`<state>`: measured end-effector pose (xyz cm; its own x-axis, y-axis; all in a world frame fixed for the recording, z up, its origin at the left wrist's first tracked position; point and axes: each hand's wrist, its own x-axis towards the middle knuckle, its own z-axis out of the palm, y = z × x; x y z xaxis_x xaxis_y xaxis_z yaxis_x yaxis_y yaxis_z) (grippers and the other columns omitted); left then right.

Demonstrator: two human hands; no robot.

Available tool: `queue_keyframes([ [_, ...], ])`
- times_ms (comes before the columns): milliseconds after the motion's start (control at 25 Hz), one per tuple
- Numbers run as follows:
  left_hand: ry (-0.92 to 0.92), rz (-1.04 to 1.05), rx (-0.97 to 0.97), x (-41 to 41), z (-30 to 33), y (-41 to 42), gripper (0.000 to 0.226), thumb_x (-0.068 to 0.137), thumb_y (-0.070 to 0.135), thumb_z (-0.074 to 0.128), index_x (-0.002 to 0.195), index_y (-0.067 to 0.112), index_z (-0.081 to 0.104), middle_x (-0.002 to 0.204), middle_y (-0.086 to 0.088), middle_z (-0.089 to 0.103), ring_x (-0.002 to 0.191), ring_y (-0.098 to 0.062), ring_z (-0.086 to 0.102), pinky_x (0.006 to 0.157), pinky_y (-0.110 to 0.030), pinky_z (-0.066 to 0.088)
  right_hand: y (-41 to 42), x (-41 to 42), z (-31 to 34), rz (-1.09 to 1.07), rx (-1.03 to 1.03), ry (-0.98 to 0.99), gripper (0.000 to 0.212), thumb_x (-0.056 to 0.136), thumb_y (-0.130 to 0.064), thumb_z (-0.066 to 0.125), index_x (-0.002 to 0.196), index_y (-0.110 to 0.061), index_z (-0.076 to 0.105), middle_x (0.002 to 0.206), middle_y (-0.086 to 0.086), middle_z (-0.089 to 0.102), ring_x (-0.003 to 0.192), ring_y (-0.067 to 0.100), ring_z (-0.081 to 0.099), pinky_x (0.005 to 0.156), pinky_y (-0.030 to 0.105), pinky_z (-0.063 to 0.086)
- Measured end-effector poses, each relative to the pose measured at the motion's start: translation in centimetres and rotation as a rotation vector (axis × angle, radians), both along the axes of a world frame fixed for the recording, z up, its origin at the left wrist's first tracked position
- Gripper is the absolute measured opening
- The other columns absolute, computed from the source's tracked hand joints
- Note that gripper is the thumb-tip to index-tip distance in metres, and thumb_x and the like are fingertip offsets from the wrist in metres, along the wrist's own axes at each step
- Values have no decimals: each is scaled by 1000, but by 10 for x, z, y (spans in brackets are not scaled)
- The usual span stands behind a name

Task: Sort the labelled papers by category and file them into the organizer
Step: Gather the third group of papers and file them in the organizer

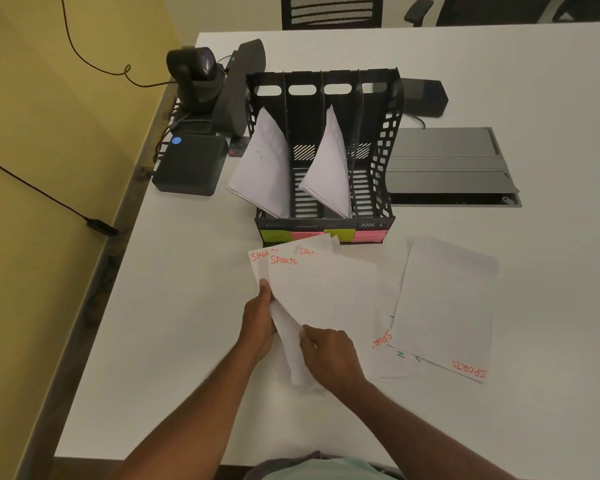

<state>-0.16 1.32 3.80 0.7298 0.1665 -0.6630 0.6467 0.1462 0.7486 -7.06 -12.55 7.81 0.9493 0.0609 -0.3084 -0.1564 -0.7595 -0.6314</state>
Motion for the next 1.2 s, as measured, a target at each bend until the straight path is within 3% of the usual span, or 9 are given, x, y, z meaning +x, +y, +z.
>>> queue_keyframes([
  [80,72,-4,-30,-3,-8,0,31,99,47,48,99,24,70,108,-9,72,100,-31,68,92,-51,56,-1,3,-4,-180,204,90,42,100,-23,46,58,-19,46,47,-6,48,44,8,42,45,16,29],
  [200,107,-103,-4,-11,-18,0,16,96,31,62,105,20,68,118,-9,69,103,-29,66,94,-49,55,0,4,-12,-351,327,180,32,99,-19,43,81,-11,68,72,-1,69,57,6,55,52,11,40],
  [320,66,-373,230,-19,-34,-3,50,88,19,71,134,22,53,130,2,54,111,-21,57,92,-34,52,2,2,-18,-451,379,212,31,98,-15,39,99,-14,70,89,0,73,71,6,62,58,8,41],
  [440,63,-464,298,-24,-38,-12,67,83,20,74,141,27,42,129,7,47,112,-18,52,87,-29,48,3,1,-22,-402,403,263,33,99,-16,39,111,-14,70,101,1,73,79,8,64,59,6,42],
  [640,44,-285,244,-19,-42,5,54,84,-5,60,130,23,57,127,-2,55,108,-22,55,90,-33,51,-17,5,8,-603,218,-23,38,101,-14,40,133,-17,59,101,3,72,68,-5,55,54,1,40],
  [760,99,-87,146,-15,-38,18,48,78,-15,55,112,16,68,113,-4,63,93,-19,60,81,-30,51,-31,17,35,-405,30,-68,45,101,-17,40,146,-20,45,89,4,70,67,12,61,59,15,42],
  [920,178,18,82,-14,-35,22,35,76,-17,53,91,8,72,102,-14,70,90,-32,65,88,-43,54,-13,27,28,5,-333,57,46,98,-15,37,143,-13,42,102,13,70,90,33,66,67,31,34],
  [1080,161,19,45,-22,-34,14,19,82,-4,59,87,5,75,100,-16,74,100,-37,66,91,-45,55,13,19,-18,202,-239,233,34,97,-14,37,128,-9,51,111,14,68,99,34,65,72,32,40],
  [1200,180,27,43,-25,-33,5,8,92,20,65,88,17,72,92,-7,75,92,-28,69,85,-40,57,18,10,-41,252,-61,291,32,100,-15,35,125,-5,53,113,18,67,103,37,63,73,28,36],
])
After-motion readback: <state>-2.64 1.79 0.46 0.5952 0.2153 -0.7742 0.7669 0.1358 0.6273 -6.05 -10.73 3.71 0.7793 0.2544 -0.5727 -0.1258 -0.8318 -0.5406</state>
